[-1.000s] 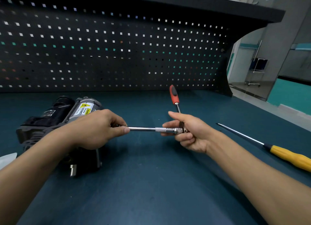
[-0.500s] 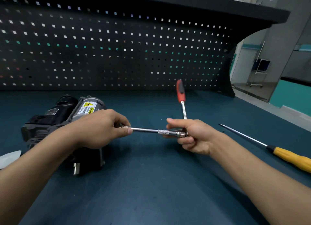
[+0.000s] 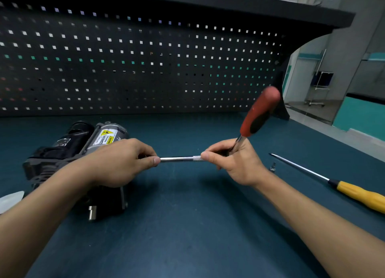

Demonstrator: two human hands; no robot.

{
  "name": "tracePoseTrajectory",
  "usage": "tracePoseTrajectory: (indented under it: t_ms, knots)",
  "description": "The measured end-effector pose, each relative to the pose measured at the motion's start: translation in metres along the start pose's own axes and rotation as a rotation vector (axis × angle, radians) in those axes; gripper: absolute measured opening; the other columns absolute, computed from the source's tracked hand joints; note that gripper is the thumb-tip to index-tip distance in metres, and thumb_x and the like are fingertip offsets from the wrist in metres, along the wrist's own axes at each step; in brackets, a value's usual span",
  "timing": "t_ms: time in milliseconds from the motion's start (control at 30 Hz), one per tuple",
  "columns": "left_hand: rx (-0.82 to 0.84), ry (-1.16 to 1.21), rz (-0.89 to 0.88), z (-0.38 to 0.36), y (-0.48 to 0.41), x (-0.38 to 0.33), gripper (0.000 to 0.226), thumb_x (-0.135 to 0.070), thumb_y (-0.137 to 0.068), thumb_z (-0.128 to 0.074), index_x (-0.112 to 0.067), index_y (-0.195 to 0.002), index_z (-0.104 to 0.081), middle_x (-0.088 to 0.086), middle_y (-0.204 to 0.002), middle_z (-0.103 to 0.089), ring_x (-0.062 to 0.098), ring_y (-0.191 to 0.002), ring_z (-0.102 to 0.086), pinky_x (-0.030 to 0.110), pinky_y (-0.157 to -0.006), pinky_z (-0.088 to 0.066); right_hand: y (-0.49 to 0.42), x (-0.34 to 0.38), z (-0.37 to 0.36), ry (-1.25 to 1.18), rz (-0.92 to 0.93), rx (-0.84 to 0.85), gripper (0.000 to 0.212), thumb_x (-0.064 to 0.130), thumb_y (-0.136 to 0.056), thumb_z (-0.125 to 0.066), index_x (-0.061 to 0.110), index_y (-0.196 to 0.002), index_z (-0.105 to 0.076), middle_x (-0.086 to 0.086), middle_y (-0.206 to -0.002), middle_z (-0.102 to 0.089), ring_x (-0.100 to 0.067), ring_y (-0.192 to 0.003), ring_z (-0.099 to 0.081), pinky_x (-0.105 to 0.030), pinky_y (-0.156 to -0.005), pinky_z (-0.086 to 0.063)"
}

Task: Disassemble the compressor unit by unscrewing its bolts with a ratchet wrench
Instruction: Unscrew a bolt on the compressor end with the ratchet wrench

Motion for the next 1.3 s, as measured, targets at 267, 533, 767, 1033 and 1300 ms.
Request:
tracePoseTrajectory:
  t_ms: [267, 533, 767, 1033, 1300]
  knots:
    - [0.002, 0.064, -0.025, -0.0008, -0.0016, 0.0020, 0.025, -0.048, -0.095, -0.055, -0.033, -0.083, -0.069, -0.005, -0.067, -0.065, 0.002, -0.054, -0.050, 0.026, -0.064, -0.046, 0.0021, 0.0047, -0.0019, -0.168, -0.361, -0.018, 0.045, 0.057, -0.070, -0.074, 0.012, -0.077, -0.072, -0.007, -0.078, -0.077, -0.011, -0.036, -0.041, -0.017, -0.036, -0.027]
    - [-0.011, 0.097, -0.026, -0.0009, -0.0018, 0.0030, 0.023, -0.048, -0.094, -0.056, -0.034, -0.086, -0.072, -0.006, -0.069, -0.067, 0.000, -0.055, -0.052, 0.026, -0.065, -0.048, 0.0038, -0.0008, -0.0004, -0.380, -0.700, 0.041, 0.053, 0.062, -0.086, -0.063, 0.010, -0.089, -0.071, -0.012, -0.095, -0.062, -0.007, -0.034, -0.029, -0.017, -0.033, -0.019]
    - [-0.001, 0.114, -0.027, -0.0013, -0.0016, 0.0035, 0.023, -0.048, -0.094, -0.057, -0.034, -0.085, -0.072, -0.004, -0.070, -0.068, 0.004, -0.055, -0.052, 0.029, -0.066, -0.049, 0.0045, 0.0010, 0.0008, -0.560, -0.852, 0.245, 0.047, 0.057, -0.091, -0.056, 0.011, -0.094, -0.065, -0.018, -0.106, -0.074, -0.002, -0.030, -0.028, -0.014, -0.026, -0.022]
    - [-0.029, 0.058, -0.014, -0.0020, -0.0005, 0.0026, 0.021, -0.051, -0.092, -0.058, -0.035, -0.087, -0.070, -0.014, -0.068, -0.065, 0.000, -0.064, -0.057, 0.024, -0.065, -0.045, 0.0073, -0.0026, -0.0038, -0.422, -0.798, 0.175, 0.036, 0.046, -0.075, -0.077, 0.014, -0.088, -0.068, -0.009, -0.088, -0.073, -0.005, -0.034, -0.029, -0.016, -0.033, -0.023]
    - [-0.030, -0.040, -0.013, -0.0023, 0.0024, 0.0000, 0.024, -0.056, -0.092, -0.053, -0.033, -0.086, -0.060, -0.015, -0.076, -0.061, 0.003, -0.075, -0.057, 0.030, -0.070, -0.043, 0.0042, 0.0016, -0.0015, -0.177, -0.413, 0.061, 0.020, 0.029, -0.078, -0.084, 0.017, -0.070, -0.071, 0.001, -0.063, -0.065, -0.012, -0.042, -0.039, -0.020, -0.039, -0.031]
Point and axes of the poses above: each hand's wrist, its own y-axis away from the middle knuckle, its own z-axis out of the back of the hand, x = y × z, the point moved 3 cm from there along -y, towards the middle knuckle
